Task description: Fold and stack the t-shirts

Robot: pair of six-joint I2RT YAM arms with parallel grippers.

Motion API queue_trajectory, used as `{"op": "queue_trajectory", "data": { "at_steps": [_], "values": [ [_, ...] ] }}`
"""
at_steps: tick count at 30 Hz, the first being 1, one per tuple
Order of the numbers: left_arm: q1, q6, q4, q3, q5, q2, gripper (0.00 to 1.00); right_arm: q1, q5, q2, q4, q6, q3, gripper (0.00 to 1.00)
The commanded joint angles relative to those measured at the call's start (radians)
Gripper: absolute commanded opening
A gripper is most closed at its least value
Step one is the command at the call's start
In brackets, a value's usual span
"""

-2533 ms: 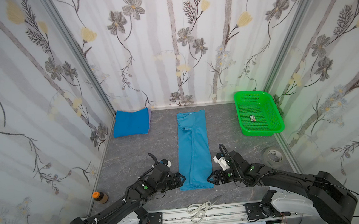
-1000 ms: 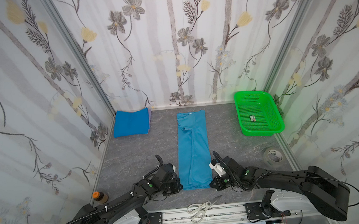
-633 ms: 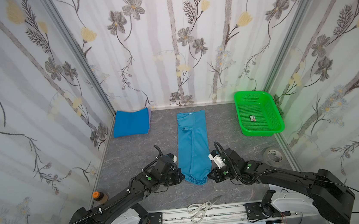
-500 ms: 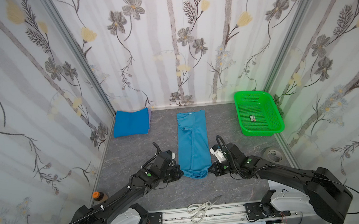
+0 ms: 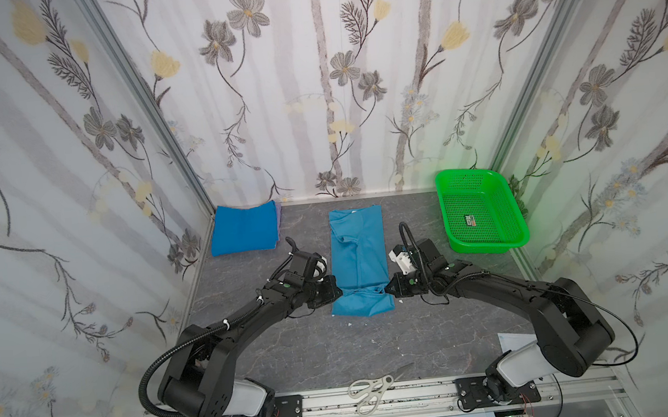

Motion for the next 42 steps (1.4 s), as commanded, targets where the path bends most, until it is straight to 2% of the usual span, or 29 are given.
{"op": "queue_trajectory", "data": {
  "at_steps": [1,17,32,42],
  "values": [
    [0.018,0.023,0.043,0.053,0.032,0.054,0.0,-0.024,0.01,0.032,-0.022,-0.021,0.046,0.0],
    [0.085,0.039,0.032,0.282,0.081,0.293,0.0,-0.111,-0.005,0.22,-0.044,-0.043,0.226,0.0],
    [0.122,0.041,0.027,0.415,0.12,0.441,0.0,-0.158,-0.042,0.359,-0.034,-0.031,0.351,0.0],
    [0.137,0.037,0.025,0.453,0.117,0.487,0.0,-0.17,-0.052,0.426,-0.033,-0.022,0.435,0.0]
  ]
}}
